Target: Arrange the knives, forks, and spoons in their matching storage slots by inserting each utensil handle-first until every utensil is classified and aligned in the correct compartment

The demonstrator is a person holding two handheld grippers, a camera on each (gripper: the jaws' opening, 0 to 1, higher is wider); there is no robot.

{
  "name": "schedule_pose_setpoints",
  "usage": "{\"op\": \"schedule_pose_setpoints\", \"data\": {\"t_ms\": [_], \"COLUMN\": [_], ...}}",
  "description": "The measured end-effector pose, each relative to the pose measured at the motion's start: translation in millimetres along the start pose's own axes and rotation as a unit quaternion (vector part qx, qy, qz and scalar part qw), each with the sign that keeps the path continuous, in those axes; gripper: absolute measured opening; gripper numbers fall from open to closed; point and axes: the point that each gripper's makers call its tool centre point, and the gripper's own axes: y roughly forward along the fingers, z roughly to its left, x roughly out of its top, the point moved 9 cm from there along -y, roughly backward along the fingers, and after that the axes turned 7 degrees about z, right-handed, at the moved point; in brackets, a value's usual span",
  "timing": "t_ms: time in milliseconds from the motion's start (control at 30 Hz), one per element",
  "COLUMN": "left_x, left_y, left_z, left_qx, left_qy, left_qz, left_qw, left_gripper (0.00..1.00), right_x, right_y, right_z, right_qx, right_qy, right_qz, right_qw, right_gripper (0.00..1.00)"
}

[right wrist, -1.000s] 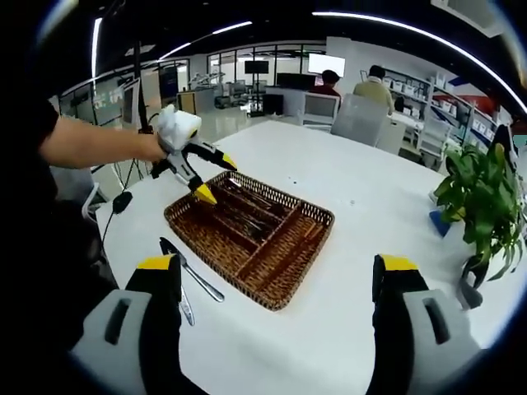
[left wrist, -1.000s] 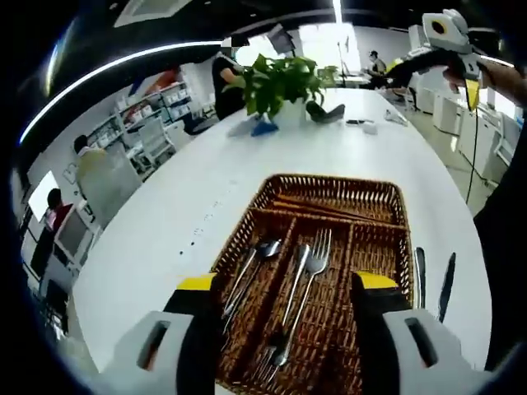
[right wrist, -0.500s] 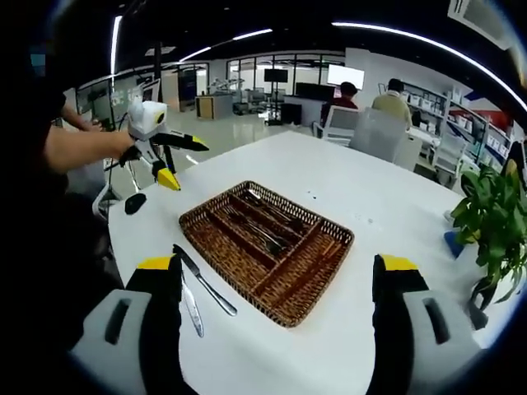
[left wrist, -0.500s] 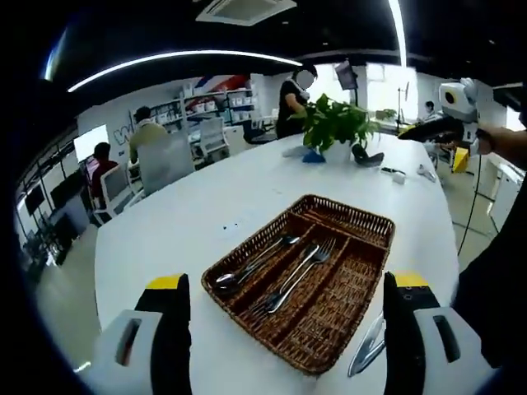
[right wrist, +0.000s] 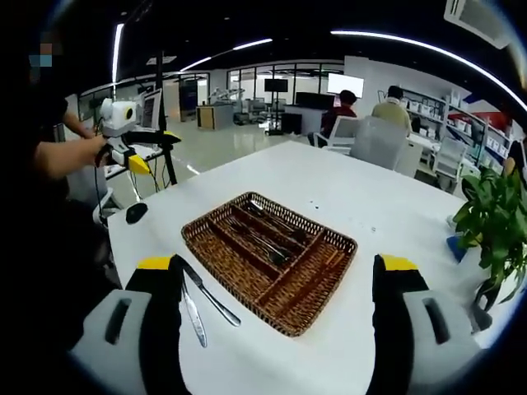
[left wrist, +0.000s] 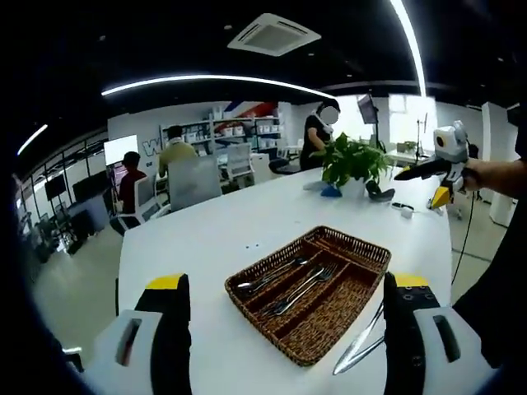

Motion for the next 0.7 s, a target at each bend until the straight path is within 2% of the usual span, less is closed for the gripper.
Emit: {"op": "schedule_pose_setpoints", "data": {"t_ms": [133,433,600,700], "left_x": [-1.1,-11.2,-15.9,-17.0], "left_y": [-8,-25,-28,-30], "left_z": [-4.0,-20.5,-19.5,-18.1], "left_qx": [0.008,0.015,0.014,0.016], "left_qy": [0.003,0.022,0.027,0.025], "left_qz": [-0.001,0.027,0.039,0.041], "left_qw": [1.0,0.9993,0.9988,0.9987], "left_gripper": [0.99,0.99,0.99,0.99], "right_x": [-1.4,-14.3,-22.3,-20.9], "right_y": [-3,-12,-14,-16], "right_z": [3,14,14,15], "right_qx": [0.0,-0.011,-0.013,-0.015], "right_qy": [0.002,0.008,0.026,0.022], "right_qz": [0.003,0.019,0.034,0.033], "right_qw": [1.0,0.9997,0.999,0.9991], "right_gripper": [1.0,1.0,1.0,1.0]}}
